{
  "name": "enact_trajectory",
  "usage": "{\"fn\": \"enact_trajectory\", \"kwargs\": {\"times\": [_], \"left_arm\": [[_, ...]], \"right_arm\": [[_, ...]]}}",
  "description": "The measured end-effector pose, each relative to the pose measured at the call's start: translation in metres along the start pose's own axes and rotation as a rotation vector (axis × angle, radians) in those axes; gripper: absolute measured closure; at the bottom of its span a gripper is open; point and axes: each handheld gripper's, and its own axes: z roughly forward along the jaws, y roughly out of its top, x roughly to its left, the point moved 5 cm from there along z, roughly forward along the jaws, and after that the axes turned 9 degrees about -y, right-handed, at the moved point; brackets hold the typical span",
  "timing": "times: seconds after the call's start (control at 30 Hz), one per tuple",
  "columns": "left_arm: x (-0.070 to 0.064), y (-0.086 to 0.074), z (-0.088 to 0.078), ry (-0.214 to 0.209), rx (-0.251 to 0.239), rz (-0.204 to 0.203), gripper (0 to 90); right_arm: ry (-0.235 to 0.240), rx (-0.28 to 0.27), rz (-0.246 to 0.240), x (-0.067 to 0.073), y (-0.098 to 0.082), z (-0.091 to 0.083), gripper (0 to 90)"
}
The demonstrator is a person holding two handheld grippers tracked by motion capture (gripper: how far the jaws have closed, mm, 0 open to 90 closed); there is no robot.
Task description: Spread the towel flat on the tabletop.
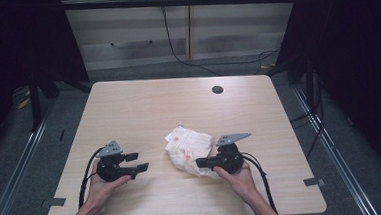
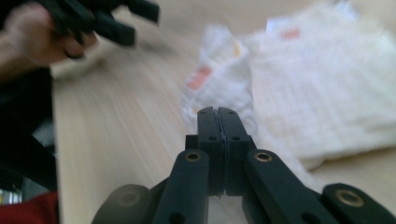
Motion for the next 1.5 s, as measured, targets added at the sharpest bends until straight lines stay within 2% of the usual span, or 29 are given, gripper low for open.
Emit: {"fn": "enact_trajectory", "kwargs": {"times": [0.03,0.1,0.13,0.2,0.27,0.3,0.37,0.43,0.5,0.57,0.6,0.63,0.7,0.77,0.97,1.13,1.2,1.3,1.33,1.5], "left_arm": [[0.0,0.0,0.0,0.003,0.004,0.0,36.0],[-0.001,-0.001,0.001,-0.002,0.01,0.002,35.6],[-0.001,-0.001,0.001,-0.002,0.01,0.001,35.6],[-0.003,-0.002,0.002,-0.009,0.011,0.001,35.6],[-0.007,-0.002,0.005,-0.036,0.011,-0.004,37.7],[-0.009,-0.001,0.007,-0.048,0.013,0.0,40.6],[-0.017,0.0,0.011,-0.058,0.025,0.024,40.8],[-0.023,0.001,0.014,-0.07,0.03,0.041,40.6],[-0.026,0.001,0.017,-0.072,0.039,0.05,40.2],[-0.025,0.001,0.018,-0.071,0.045,0.046,39.6],[-0.025,0.001,0.018,-0.069,0.044,0.045,39.6],[-0.024,0.001,0.017,-0.07,0.04,0.039,39.6],[-0.024,0.002,0.017,-0.07,0.033,0.038,39.6],[-0.024,0.002,0.016,-0.068,0.032,0.044,39.6],[-0.027,0.003,0.015,-0.085,0.028,0.041,40.5],[-0.034,0.002,0.018,-0.12,0.03,0.041,42.1],[-0.038,0.0,0.021,-0.132,0.044,0.045,43.5],[-0.042,-0.002,0.024,-0.153,0.057,0.048,44.0],[-0.043,-0.003,0.025,-0.156,0.062,0.046,44.3],[-0.052,-0.008,0.032,-0.187,0.099,0.063,45.6]], "right_arm": [[-0.012,0.033,-0.01,-0.001,-0.006,0.009,89.0],[0.001,0.088,-0.015,0.002,-0.017,0.026,89.1],[0.021,0.086,-0.011,0.005,-0.018,0.029,89.1],[0.001,0.091,-0.047,0.01,-0.014,0.032,89.1],[0.004,0.092,-0.055,0.013,-0.014,0.035,89.1],[0.005,0.088,-0.057,0.014,-0.014,0.036,89.1],[0.01,0.072,-0.064,0.015,-0.013,0.035,89.0],[0.012,0.023,-0.072,0.016,-0.003,0.026,89.0],[0.011,0.002,-0.075,0.017,0.001,0.02,89.0],[0.014,-0.039,-0.074,0.019,0.009,0.007,89.0],[0.011,-0.084,-0.074,0.02,0.018,-0.006,89.0],[0.011,-0.084,-0.074,0.02,0.018,-0.006,89.0],[0.007,-0.128,-0.071,0.02,0.025,-0.019,89.0],[0.024,-0.165,-0.056,0.02,0.031,-0.031,89.0],[0.013,-0.268,-0.081,0.028,0.053,-0.06,89.0],[-0.002,-0.28,-0.074,0.024,0.056,-0.064,89.0],[-0.03,-0.263,-0.066,0.016,0.05,-0.062,89.0],[-0.047,-0.251,-0.054,0.011,0.045,-0.062,89.0],[-0.076,-0.244,-0.053,0.006,0.04,-0.065,89.0],[-0.123,-0.241,-0.035,-0.005,0.028,-0.077,89.0]]}}
